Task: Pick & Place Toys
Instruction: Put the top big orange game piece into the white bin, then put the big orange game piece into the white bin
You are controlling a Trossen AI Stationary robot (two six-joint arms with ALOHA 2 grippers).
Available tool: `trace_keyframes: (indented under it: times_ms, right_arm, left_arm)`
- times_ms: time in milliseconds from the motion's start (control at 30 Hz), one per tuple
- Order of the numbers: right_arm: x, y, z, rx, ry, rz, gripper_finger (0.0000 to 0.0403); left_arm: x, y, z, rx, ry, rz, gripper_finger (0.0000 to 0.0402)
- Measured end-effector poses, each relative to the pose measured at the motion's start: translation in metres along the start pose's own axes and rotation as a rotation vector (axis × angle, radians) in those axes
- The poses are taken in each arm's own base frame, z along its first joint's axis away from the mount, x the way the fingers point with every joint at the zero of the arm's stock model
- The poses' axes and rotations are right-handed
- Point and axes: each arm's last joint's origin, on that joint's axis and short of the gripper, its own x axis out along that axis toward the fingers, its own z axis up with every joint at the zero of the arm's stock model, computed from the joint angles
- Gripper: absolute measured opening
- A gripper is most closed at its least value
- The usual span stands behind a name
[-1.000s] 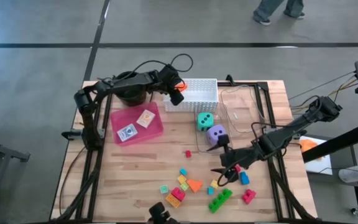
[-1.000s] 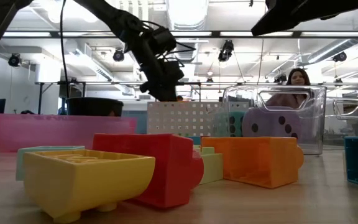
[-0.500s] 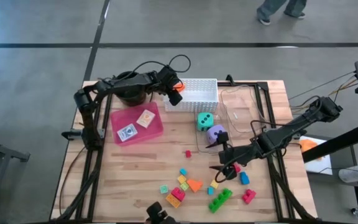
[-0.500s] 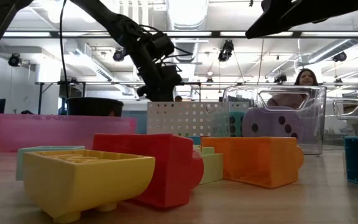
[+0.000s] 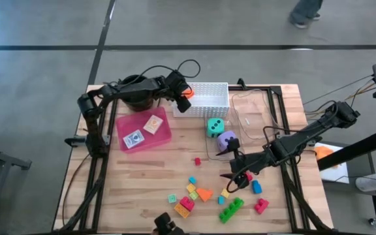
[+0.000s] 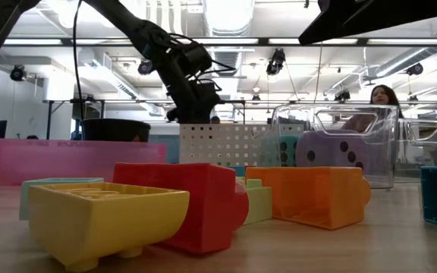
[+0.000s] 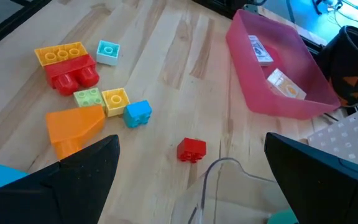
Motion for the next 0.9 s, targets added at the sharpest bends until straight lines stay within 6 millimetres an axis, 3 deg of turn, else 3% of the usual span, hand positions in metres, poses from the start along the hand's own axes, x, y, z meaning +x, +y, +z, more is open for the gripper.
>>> trace_keyframes:
  times_ms: [300,733,900]
  right_arm:
    - [0.0,0.0,0.0,0.0,-0.001,0.0,0.04]
    - [0.0,0.0,0.0,0.0,0.0,0.002,0.04]
    - [0.0,0.0,0.0,0.004,-0.001,0.001,0.04]
  left_arm:
    - [-0.001,0.0,0.003,0.002,-0.018,0.007,0.0286]
    - [-0.015,0.0,0.022,0.001,-0.082,0.008,0.0291]
    - [-0.04,-0.007,0.032,0.023,-0.154,-0.007,0.0291]
